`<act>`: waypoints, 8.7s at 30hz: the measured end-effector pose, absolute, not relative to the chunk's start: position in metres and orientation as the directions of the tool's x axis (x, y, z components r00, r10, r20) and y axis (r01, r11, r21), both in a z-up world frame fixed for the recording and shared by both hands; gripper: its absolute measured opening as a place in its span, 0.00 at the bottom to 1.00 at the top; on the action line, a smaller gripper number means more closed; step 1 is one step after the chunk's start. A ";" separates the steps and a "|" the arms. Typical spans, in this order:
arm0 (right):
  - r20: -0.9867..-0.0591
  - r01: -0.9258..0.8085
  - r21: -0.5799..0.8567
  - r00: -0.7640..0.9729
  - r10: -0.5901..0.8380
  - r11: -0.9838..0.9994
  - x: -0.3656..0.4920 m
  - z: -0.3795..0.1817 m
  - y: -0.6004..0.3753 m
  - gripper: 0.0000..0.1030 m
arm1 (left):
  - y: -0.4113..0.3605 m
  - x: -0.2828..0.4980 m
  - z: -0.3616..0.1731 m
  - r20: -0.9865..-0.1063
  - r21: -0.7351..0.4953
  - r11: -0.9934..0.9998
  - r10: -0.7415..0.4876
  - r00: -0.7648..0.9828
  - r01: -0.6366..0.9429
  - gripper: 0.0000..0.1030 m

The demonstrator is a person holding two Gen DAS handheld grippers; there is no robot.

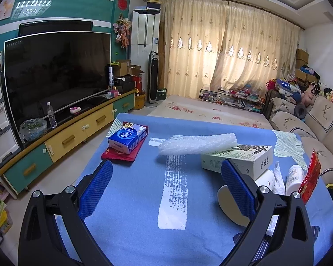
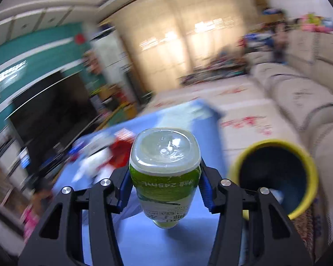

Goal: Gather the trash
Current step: 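Carry the bottle over the bin and open the right tool, then grasp the red snack bag with the left tool, then carry the red bag over the bin and open the left tool, then move the right tool to the white pill bottle and grasp it, then carry the pill bottle over the bin and open the right tool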

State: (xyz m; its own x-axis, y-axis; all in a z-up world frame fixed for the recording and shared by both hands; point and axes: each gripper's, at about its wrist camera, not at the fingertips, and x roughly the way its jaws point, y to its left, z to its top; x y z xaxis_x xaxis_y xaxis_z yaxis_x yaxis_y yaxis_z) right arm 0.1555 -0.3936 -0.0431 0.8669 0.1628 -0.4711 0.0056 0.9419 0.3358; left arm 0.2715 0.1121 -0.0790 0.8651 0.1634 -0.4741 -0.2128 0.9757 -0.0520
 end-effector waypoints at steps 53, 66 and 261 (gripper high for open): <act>-0.723 0.342 0.240 0.688 -0.068 0.908 0.202 -0.173 -0.484 0.67 | -0.075 0.335 -0.094 -0.679 -0.037 0.902 -0.339 0.651 0.431 0.75; -0.719 0.340 0.265 0.693 -0.049 0.902 0.197 -0.177 -0.488 0.67 | -0.102 0.346 -0.099 -0.697 -0.048 0.892 -0.353 0.625 0.450 0.15; -0.771 0.398 0.160 0.622 -0.138 0.903 0.222 -0.166 -0.467 0.63 | 0.046 0.244 -0.075 -0.391 0.084 0.995 -0.011 0.920 0.047 0.95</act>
